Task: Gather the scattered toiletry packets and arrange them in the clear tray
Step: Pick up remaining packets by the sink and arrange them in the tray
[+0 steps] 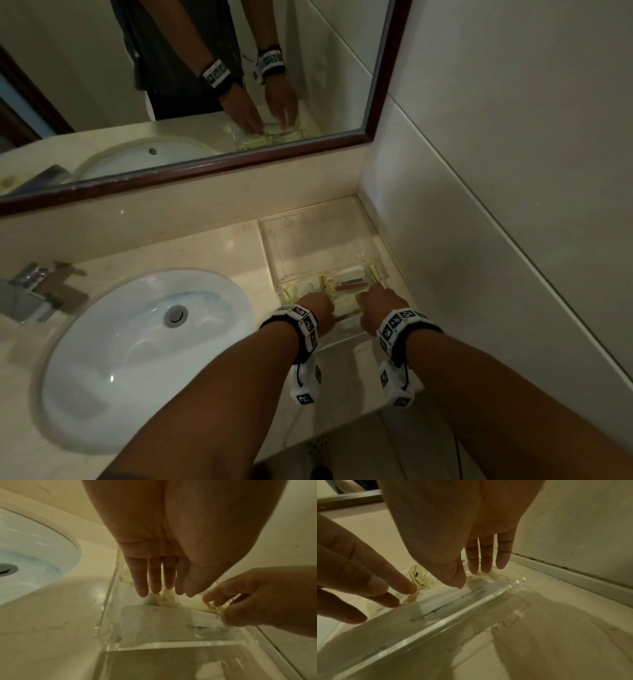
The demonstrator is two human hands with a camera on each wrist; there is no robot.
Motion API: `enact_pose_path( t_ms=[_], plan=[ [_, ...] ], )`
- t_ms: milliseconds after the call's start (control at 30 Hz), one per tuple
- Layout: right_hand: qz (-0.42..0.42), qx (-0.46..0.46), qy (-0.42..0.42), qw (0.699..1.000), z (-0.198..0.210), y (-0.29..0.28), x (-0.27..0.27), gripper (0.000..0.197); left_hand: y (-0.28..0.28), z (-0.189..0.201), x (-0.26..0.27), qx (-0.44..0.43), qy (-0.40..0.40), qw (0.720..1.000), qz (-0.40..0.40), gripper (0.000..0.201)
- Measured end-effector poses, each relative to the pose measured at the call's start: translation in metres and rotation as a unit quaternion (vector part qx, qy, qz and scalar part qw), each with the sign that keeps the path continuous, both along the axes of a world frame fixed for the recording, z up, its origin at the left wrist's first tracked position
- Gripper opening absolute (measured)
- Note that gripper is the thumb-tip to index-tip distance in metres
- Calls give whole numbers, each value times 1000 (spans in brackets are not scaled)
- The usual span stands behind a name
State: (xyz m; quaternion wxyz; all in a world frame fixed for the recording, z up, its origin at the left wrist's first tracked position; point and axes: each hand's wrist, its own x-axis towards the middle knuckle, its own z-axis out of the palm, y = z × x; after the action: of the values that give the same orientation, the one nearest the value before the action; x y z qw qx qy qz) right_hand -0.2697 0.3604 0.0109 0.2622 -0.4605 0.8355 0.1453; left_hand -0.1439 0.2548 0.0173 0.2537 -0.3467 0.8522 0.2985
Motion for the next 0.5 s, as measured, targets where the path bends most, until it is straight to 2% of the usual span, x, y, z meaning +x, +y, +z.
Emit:
enact_pose_path(
  t_ms=[167, 300, 367, 500],
  plan=[
    [-7, -18, 3, 1000, 5, -3, 0, 48, -2, 5, 6, -16, 14, 1000, 6, 37],
    [-10, -69, 1, 998, 11, -12, 0, 61, -11, 8, 15, -62, 38, 997, 31, 39],
    [-3, -71, -22, 997, 12, -18, 2, 68, -16, 6, 18, -81, 25, 996, 5, 41],
    [16, -18, -41, 999, 8, -28, 7, 76, -22, -3, 16, -90, -45, 992, -79, 48]
  ],
)
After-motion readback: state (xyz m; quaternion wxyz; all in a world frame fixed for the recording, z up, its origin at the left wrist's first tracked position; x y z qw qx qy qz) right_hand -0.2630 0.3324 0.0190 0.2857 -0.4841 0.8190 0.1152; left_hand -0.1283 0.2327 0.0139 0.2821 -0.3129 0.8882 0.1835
